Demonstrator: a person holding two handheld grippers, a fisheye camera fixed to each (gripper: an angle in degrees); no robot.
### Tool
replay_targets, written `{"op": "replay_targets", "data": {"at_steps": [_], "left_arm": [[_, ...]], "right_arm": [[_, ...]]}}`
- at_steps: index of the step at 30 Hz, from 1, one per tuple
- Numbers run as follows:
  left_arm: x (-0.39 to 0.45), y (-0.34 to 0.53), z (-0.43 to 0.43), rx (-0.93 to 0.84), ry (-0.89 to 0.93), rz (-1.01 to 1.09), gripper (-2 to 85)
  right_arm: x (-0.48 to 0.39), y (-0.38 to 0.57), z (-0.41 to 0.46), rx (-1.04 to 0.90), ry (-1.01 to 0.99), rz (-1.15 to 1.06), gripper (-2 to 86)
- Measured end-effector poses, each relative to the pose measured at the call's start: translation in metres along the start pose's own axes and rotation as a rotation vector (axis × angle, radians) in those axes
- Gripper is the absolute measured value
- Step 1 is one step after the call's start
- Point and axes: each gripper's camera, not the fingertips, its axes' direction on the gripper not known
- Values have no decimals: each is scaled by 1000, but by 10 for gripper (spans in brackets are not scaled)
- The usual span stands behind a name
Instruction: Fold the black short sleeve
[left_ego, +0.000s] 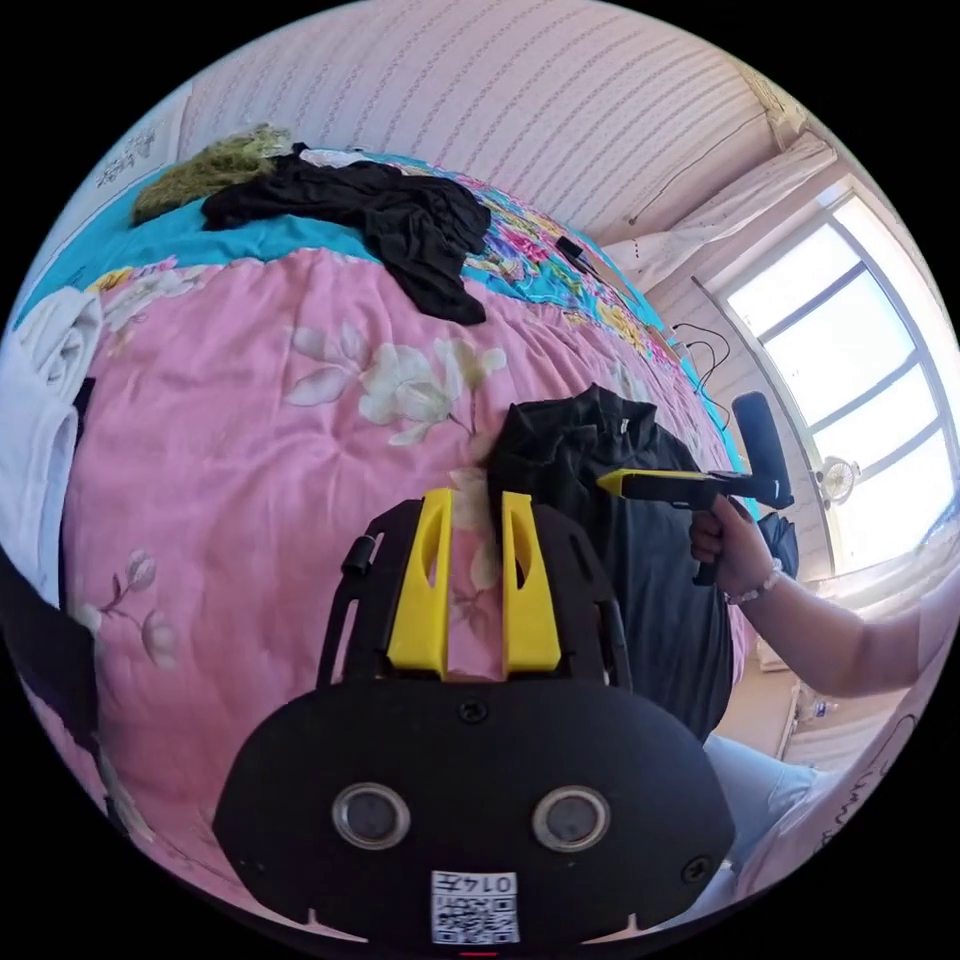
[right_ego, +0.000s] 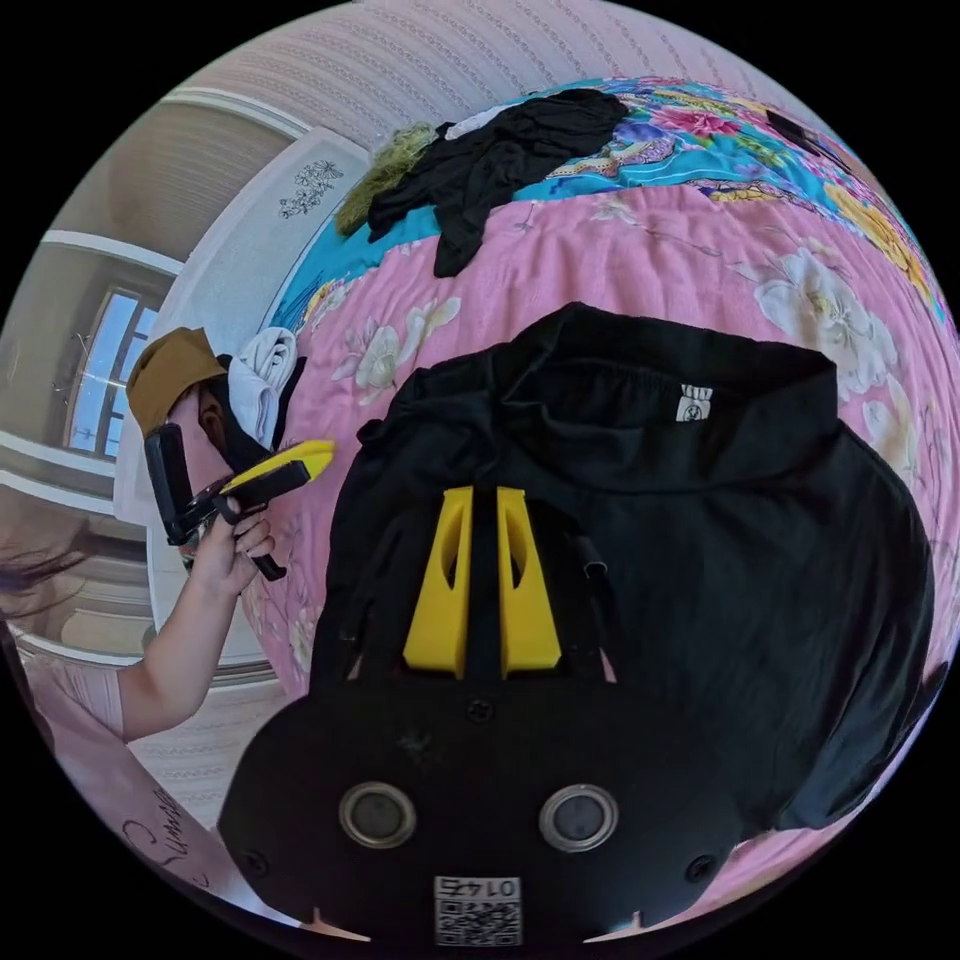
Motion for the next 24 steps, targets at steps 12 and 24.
{"op": "replay_targets", "data": {"at_steps": [12,24], "left_arm": [[18,30,-50,72,-2,9,-8],[-5,167,-170,381,-268,-373,-10]], "right_arm": [[-48,-35,10,69,-48,-115,7],[-218,-87,89,-45,-116,-585,0]]}}
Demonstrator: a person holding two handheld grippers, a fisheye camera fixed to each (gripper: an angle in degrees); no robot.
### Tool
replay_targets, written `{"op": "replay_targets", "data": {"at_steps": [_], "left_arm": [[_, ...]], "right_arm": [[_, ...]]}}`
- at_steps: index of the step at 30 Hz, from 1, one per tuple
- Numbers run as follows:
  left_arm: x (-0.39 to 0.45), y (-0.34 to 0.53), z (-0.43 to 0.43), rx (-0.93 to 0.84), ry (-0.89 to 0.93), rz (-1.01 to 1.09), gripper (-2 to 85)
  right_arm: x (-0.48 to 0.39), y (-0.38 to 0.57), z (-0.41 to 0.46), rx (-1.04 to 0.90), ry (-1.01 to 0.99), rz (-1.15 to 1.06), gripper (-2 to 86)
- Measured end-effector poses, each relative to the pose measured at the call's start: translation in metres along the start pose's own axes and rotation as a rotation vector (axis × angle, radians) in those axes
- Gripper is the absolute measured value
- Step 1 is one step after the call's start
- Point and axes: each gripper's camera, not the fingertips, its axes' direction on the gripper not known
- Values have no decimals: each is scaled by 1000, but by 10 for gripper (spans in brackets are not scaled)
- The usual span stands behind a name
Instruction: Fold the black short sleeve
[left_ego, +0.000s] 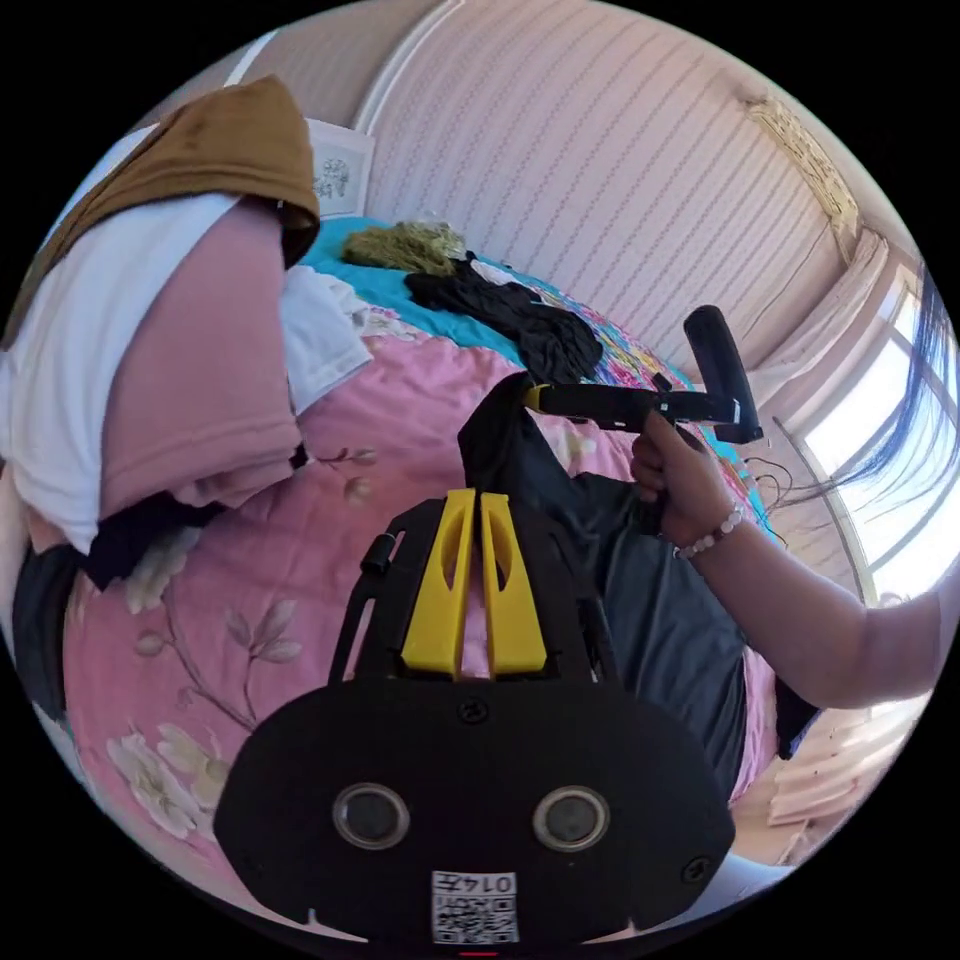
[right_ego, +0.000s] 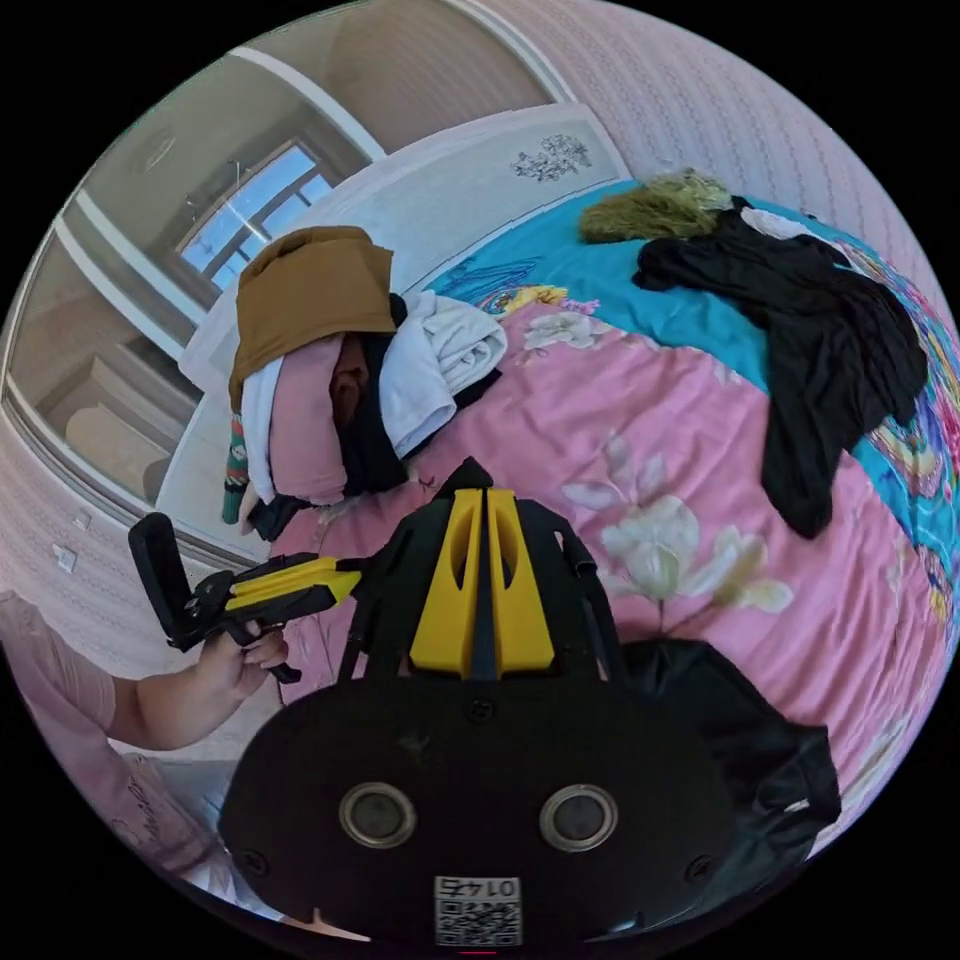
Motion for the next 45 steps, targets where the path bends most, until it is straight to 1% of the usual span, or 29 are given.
{"op": "replay_targets", "data": {"at_steps": [2,5,8,9,10,11,13,14,15,17,19,20,22,23,25,26,27,28,30,31,34,35,38,40,42,44,45], "left_arm": [[-15,10,-6,-1,-28,-75,-10],[-36,27,-8,-26,-90,-148,-9],[-53,44,3,-97,-116,-217,-6],[-58,49,11,-141,-120,-227,-4],[-62,55,15,-142,-104,-237,3],[-64,58,14,-129,-88,-251,6],[-69,63,5,-128,-34,-294,40],[-69,64,1,-126,-32,-299,45],[-66,67,-10,-113,-35,-289,52],[-58,72,-28,-89,-52,-263,53],[-38,77,-48,-91,-52,-192,50],[-30,78,-50,-100,-54,-169,49],[11,78,-50,-158,-39,-34,48],[23,77,-48,-173,-32,1,48],[79,73,-35,-204,-9,163,47],[95,72,-31,-206,-15,207,46],[126,71,-22,-202,-34,292,45],[155,71,-12,-190,-54,359,42],[185,76,7,-216,-86,407,35],[196,80,18,-244,-77,390,32],[199,88,30,-260,-6,311,40],[197,90,31,-264,-15,296,44],[182,100,30,-267,-118,259,56],[173,106,26,-248,-202,304,64],[168,109,23,-221,-246,344,71],[163,108,25,-205,-233,365,82],[162,107,28,-201,-190,384,90]], "right_arm": [[-14,-13,27,-50,-6,-38,1],[-33,-25,72,-176,27,-107,2],[-47,-26,102,-252,80,-173,6],[-49,-24,114,-293,131,-190,11],[-49,-21,122,-327,142,-197,17],[-47,-21,121,-321,135,-187,21],[-41,-17,99,-255,61,-144,68],[-39,-14,90,-233,42,-139,77],[-35,-5,68,-180,15,-134,94],[-24,22,28,-72,3,-93,102],[-3,78,-27,49,15,13,101],[3,95,-40,74,25,49,100],[29,178,-95,171,108,242,89],[36,201,-108,194,138,307,88],[60,294,-158,249,268,577,85],[63,317,-169,262,305,637,85],[70,360,-187,270,368,766,85],[76,397,-203,275,390,872,84],[79,439,-221,308,398,968,84],[78,456,-229,333,400,989,84],[83,468,-230,298,358,939,83],[84,466,-227,282,342,919,83],[90,439,-206,240,213,788,82],[88,397,-179,214,89,648,84],[83,359,-153,183,6,541,87],[78,320,-125,134,-45,457,92],[75,299,-108,108,-51,429,99]]}}
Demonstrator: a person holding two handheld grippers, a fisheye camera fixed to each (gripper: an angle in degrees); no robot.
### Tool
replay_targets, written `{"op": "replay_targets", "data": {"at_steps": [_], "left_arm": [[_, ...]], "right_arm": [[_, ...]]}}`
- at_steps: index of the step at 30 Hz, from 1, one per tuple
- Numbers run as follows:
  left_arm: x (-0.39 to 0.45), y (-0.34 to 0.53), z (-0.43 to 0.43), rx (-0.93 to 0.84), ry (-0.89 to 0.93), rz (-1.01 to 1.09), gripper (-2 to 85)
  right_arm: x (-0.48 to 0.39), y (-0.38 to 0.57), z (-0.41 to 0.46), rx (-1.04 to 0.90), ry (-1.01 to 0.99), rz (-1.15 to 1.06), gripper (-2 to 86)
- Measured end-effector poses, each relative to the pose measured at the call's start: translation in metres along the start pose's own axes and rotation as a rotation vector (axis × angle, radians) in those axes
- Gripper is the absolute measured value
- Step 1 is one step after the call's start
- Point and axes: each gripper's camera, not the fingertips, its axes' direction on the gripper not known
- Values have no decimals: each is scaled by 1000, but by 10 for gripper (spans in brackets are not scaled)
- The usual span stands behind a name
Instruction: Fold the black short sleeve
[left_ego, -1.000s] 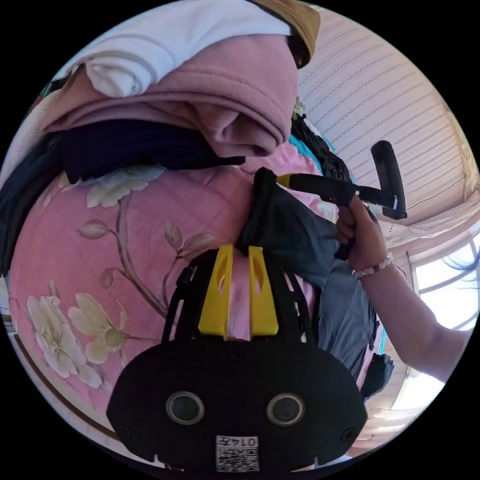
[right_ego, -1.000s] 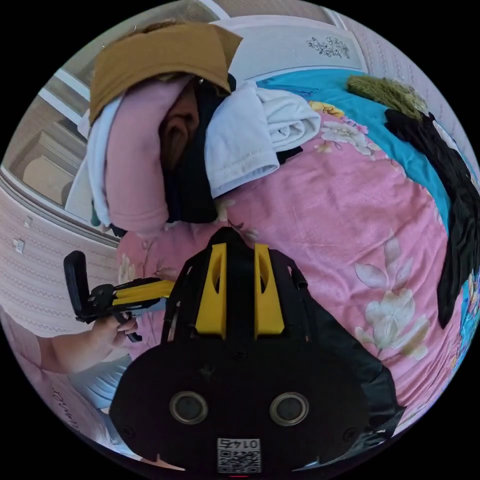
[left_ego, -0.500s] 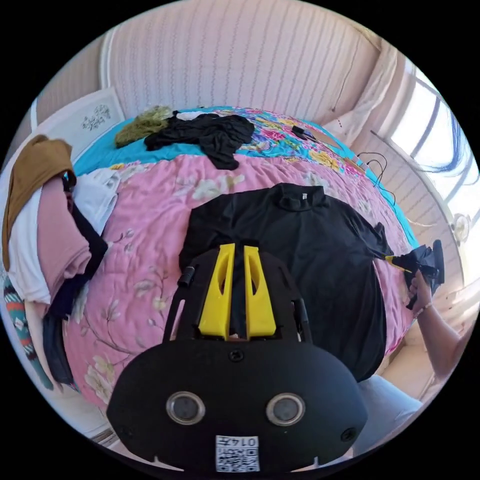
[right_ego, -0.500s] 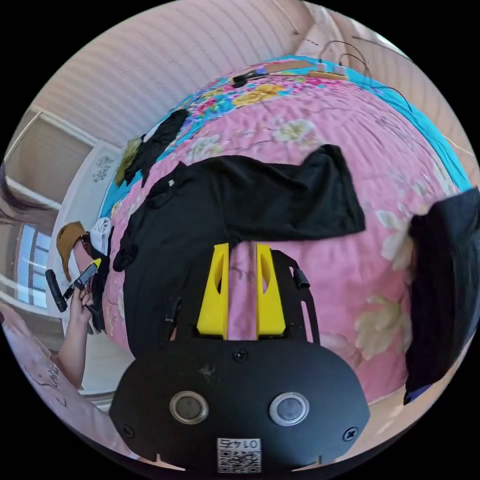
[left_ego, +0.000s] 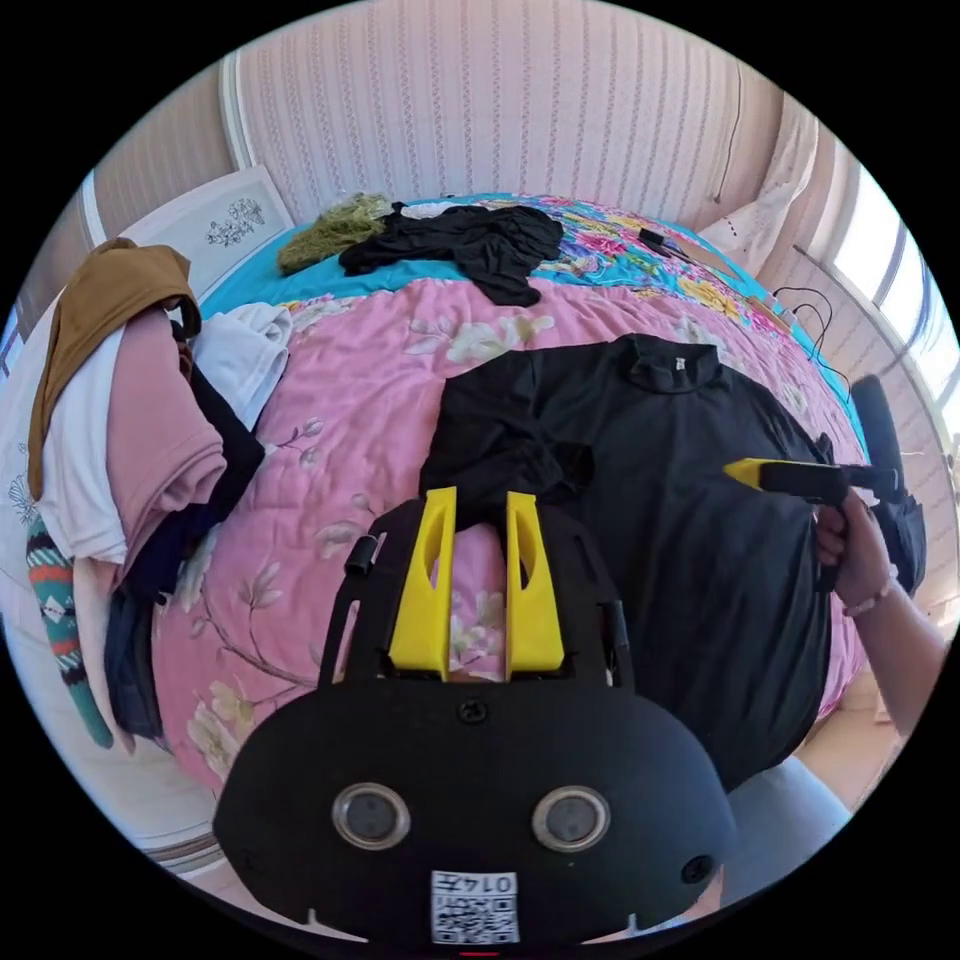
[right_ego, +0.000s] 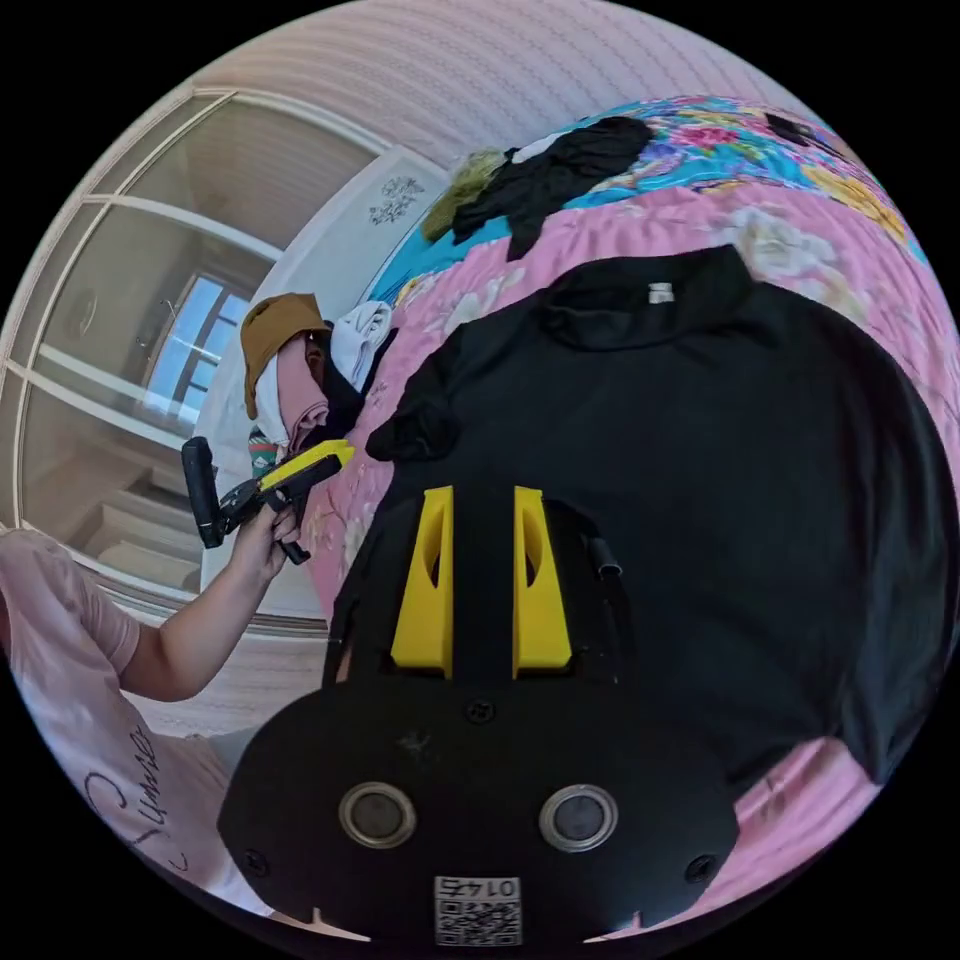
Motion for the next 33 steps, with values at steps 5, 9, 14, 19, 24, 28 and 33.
{"op": "replay_targets", "data": {"at_steps": [5,9,14,19,24,28,33], "left_arm": [[6,-6,29,32,61,90,76],[-23,-3,54,29,247,-41,-4],[-74,21,41,134,366,-268,-9],[-101,34,35,181,278,-338,-10],[-118,50,57,152,221,-476,-10],[-131,67,90,49,251,-663,-9],[-125,80,80,101,247,-678,-4]], "right_arm": [[-15,-39,61,-80,14,-16,82],[-26,-48,68,-83,21,-32,17],[-66,-75,63,-61,8,-200,5],[-105,-111,98,-131,-33,-329,4],[-118,-121,152,-264,41,-373,15],[-105,-115,180,-406,56,-332,75],[-106,-92,124,-295,31,-483,91]]}}
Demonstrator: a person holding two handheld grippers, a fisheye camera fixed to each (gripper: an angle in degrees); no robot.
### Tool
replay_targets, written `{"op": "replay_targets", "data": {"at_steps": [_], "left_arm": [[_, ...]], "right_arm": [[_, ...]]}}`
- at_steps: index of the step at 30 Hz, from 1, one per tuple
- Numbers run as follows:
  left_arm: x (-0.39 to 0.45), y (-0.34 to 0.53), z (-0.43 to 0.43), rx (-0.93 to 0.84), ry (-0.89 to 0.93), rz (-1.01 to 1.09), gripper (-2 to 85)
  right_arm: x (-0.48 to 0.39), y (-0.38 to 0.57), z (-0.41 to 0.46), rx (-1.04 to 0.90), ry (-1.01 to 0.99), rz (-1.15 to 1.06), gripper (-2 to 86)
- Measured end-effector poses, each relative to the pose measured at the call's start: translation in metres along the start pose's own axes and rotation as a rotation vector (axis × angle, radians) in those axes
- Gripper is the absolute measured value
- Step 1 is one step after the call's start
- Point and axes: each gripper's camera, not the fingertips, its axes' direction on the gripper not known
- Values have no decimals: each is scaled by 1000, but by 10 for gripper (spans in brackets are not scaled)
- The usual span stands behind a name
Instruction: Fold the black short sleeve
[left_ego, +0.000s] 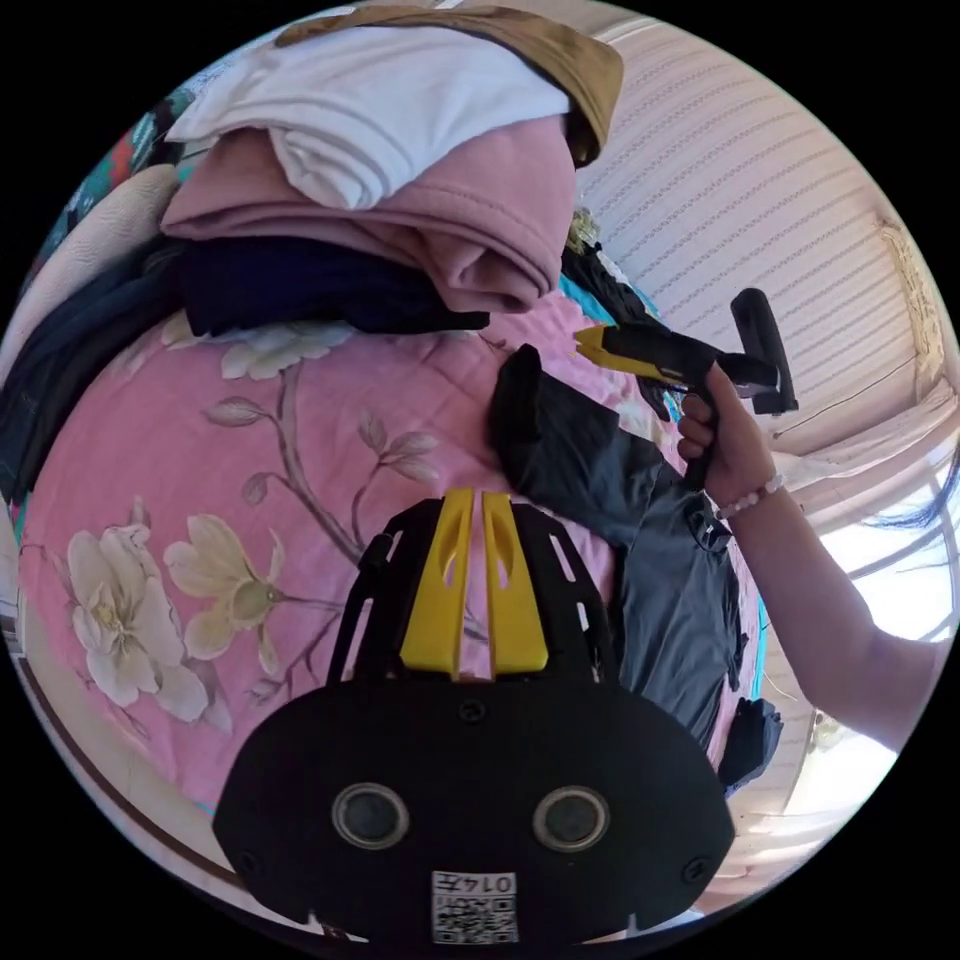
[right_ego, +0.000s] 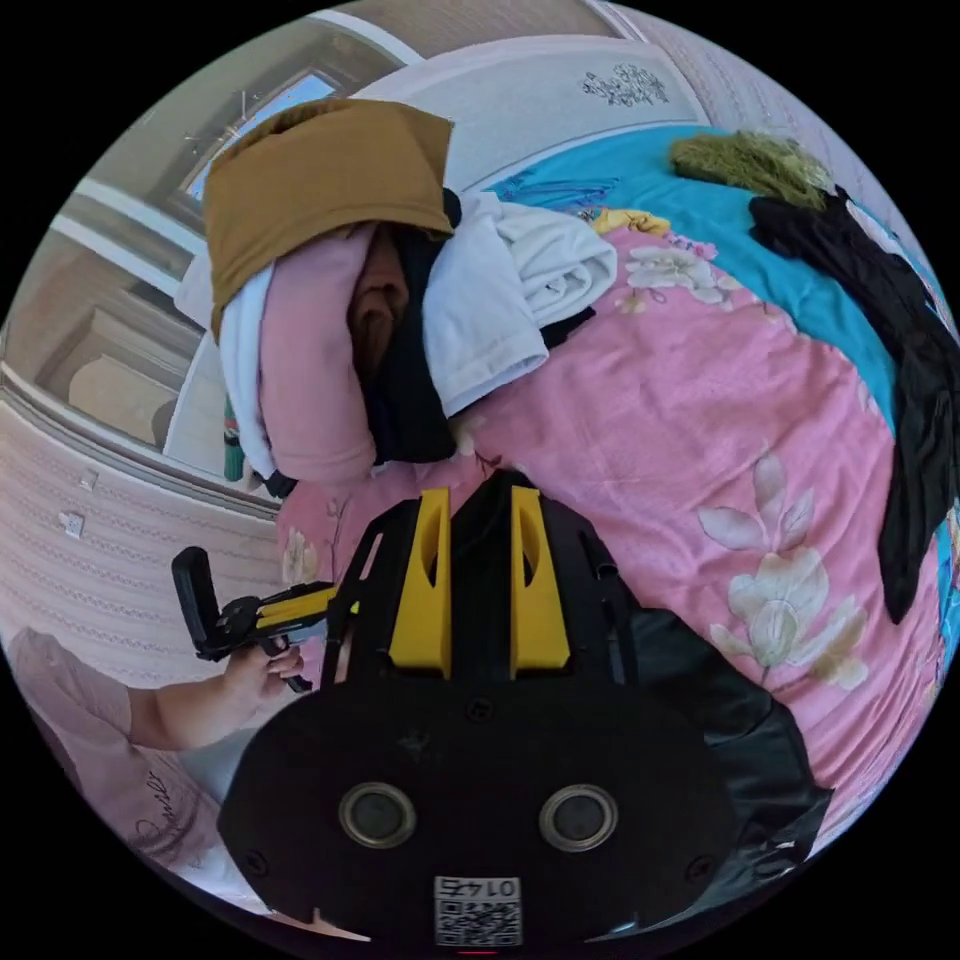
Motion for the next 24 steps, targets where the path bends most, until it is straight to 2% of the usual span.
{"op": "replay_targets", "data": {"at_steps": [5,8,11,13,16,21,24], "left_arm": [[37,12,3,-35,-5,147,1],[78,17,17,-87,21,295,1],[136,24,42,-151,76,462,0],[194,37,70,-205,125,612,0],[276,63,119,-305,220,768,4],[416,115,195,-438,396,1009,25],[500,150,244,-512,440,1150,44]], "right_arm": [[9,109,-77,269,-32,83,84],[22,220,-109,360,78,286,77],[36,344,-133,392,166,591,75],[39,442,-153,430,247,843,75],[40,538,-177,506,313,1089,74],[46,625,-206,675,410,1254,77],[57,665,-209,807,374,1343,80]]}}
